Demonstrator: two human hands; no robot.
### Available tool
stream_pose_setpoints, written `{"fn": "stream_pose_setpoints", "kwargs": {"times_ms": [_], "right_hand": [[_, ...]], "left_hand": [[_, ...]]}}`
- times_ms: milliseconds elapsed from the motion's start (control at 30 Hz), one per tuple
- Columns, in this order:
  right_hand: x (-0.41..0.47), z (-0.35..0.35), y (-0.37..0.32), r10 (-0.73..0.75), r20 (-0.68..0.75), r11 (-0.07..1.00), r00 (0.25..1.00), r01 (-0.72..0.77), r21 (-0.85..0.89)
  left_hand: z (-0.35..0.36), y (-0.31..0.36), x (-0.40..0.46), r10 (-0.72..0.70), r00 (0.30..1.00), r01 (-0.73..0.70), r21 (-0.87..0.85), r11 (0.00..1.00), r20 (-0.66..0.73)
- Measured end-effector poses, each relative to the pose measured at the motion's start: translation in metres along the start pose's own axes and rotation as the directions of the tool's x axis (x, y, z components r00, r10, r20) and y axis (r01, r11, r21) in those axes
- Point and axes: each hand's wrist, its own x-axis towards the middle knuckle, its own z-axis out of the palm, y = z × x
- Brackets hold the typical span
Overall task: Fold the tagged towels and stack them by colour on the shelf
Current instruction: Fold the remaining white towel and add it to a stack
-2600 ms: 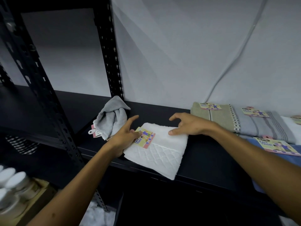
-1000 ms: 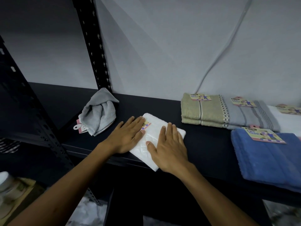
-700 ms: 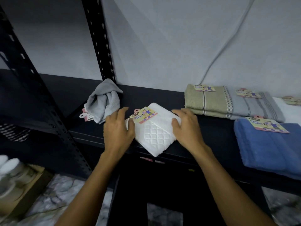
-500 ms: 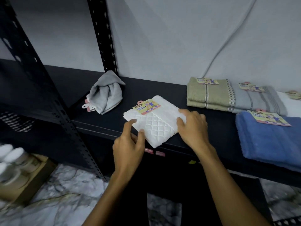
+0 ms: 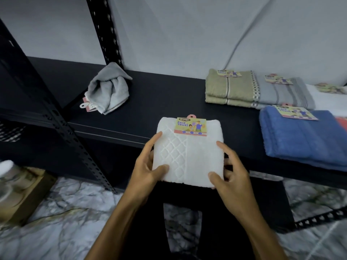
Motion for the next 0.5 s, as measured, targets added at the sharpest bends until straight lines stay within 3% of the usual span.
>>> {"fn": "stream_pose_setpoints", "kwargs": {"times_ms": [167, 333, 500], "right_hand": [[-0.008, -0.01, 0.008, -0.016, 0.157, 0.981, 0.987, -0.015, 0.191], [-0.002, -0.004, 0.012, -0.038, -0.016, 0.965, 0.999, 0.041, 0.259], [0.001, -0.004, 0.009, -0.044, 0.07, 0.982, 0.997, 0.03, 0.188]], "left_hand": [[0.005, -0.002, -0.013, -0.041, 0.995, 0.046, -0.05, 0.998, 0.087], [0.011, -0.008, -0.014, -0.027, 0.998, 0.026, 0.005, 1.0, 0.059], [0.01, -0.003, -0.009, -0.038, 0.991, 0.033, 0.036, 0.999, 0.127]]}}
